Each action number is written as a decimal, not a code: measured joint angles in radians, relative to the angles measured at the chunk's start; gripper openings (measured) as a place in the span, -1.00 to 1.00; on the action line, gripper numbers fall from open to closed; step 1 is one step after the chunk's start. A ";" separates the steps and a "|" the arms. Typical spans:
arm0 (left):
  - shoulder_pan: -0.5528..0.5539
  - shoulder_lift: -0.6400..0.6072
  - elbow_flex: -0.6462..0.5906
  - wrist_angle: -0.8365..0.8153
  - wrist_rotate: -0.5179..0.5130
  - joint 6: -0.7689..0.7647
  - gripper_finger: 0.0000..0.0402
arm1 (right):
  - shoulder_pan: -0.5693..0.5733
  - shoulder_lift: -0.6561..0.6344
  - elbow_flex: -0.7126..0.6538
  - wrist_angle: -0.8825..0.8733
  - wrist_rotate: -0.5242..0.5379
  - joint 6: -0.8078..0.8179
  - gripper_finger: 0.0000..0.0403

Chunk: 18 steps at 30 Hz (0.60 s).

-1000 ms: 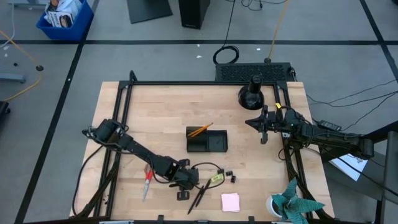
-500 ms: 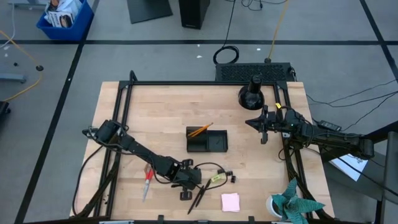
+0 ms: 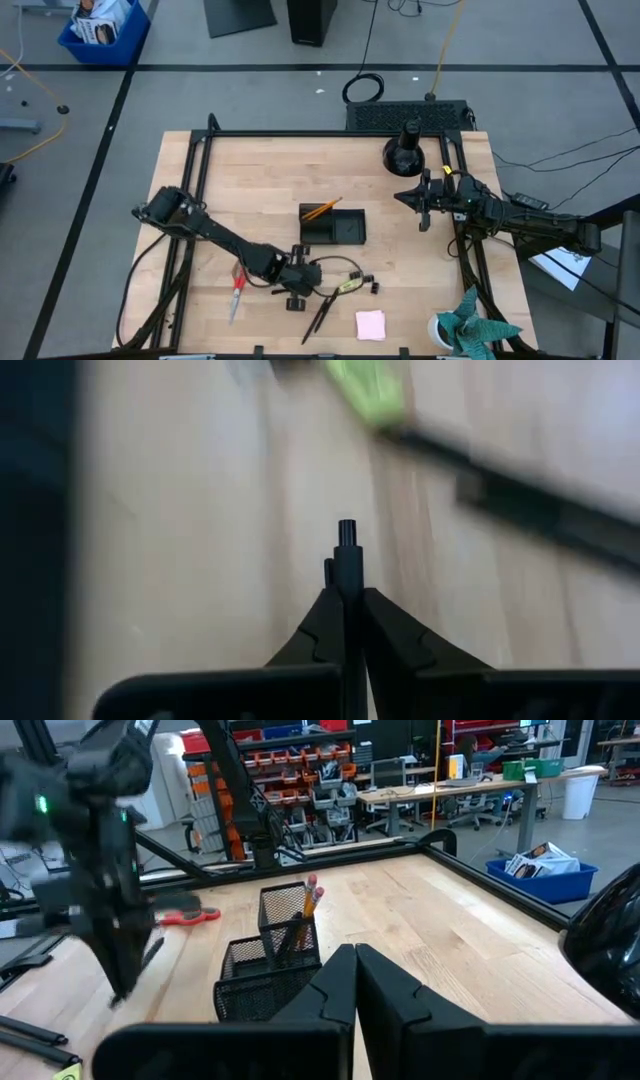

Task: Pick and place office supplies into organizer
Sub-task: Put the black pen into the black desk organizer

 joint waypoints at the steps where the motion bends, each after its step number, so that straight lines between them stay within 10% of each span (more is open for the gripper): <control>1: 0.004 -0.028 0.000 0.001 -0.020 0.018 -0.95 | 0.000 0.000 0.000 0.000 0.000 0.000 -0.98; 18: 0.223 -0.379 0.007 0.135 -0.018 0.444 -0.92 | 0.000 0.000 0.000 -0.001 0.000 0.000 -0.98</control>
